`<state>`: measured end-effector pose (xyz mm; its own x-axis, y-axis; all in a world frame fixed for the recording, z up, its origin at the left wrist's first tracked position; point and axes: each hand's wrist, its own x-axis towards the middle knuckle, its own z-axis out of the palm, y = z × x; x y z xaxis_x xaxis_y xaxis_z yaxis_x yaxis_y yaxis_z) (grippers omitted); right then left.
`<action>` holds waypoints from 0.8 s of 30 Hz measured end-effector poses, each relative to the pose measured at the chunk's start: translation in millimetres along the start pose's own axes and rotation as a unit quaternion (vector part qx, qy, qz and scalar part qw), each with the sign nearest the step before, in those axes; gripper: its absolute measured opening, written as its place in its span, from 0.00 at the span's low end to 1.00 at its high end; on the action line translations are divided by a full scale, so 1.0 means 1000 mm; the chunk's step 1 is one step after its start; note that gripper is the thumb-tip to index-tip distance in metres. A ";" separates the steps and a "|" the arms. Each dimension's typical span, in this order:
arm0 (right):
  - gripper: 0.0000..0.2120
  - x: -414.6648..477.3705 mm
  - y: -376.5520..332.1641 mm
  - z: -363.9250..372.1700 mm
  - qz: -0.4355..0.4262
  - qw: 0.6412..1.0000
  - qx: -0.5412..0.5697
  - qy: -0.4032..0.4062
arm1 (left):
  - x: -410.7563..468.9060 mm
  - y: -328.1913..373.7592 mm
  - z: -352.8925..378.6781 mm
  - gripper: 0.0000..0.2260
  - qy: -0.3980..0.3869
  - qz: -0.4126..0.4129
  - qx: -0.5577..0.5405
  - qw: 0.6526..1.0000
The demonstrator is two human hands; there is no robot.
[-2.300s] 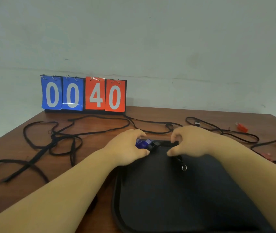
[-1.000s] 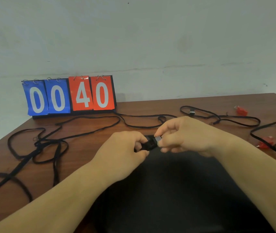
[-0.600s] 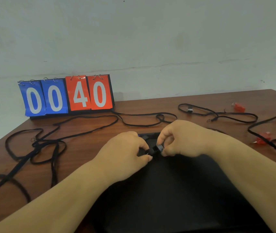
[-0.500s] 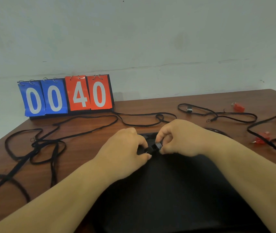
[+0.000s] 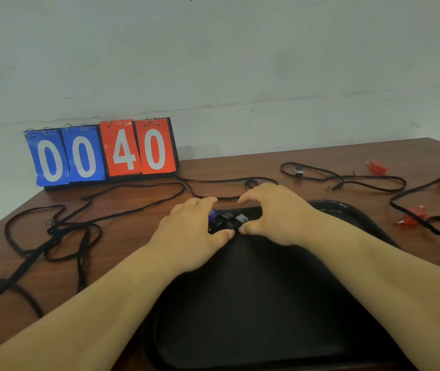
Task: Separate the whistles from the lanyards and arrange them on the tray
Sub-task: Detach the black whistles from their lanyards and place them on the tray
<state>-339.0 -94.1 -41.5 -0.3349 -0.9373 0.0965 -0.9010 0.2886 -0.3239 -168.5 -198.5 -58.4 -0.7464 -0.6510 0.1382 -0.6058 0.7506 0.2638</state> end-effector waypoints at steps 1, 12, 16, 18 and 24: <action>0.29 0.001 0.001 0.001 0.001 1.000 0.001 -0.003 | 0.001 0.000 0.000 0.35 -0.004 -0.003 0.001 1.000; 0.25 0.005 0.009 0.002 0.001 1.000 -0.004 -0.006 | 0.007 0.000 0.004 0.33 -0.003 -0.023 0.040 0.999; 0.23 0.006 0.008 0.002 -0.004 1.000 -0.011 -0.006 | 0.008 0.000 0.006 0.34 -0.006 -0.025 0.053 0.998; 0.23 0.006 0.008 0.002 -0.002 1.000 -0.011 -0.006 | 0.009 0.000 0.007 0.34 -0.005 -0.027 0.058 0.998; 0.23 0.006 0.009 0.002 0.002 1.000 -0.015 -0.007 | 0.007 -0.001 0.009 0.34 -0.010 -0.019 0.060 0.998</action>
<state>-348.3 -97.5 -45.8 -0.3345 -0.9387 0.0831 -0.9080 0.2974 -0.2951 -175.6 -202.1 -66.2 -0.7273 -0.6774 0.1105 -0.6613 0.7347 0.1512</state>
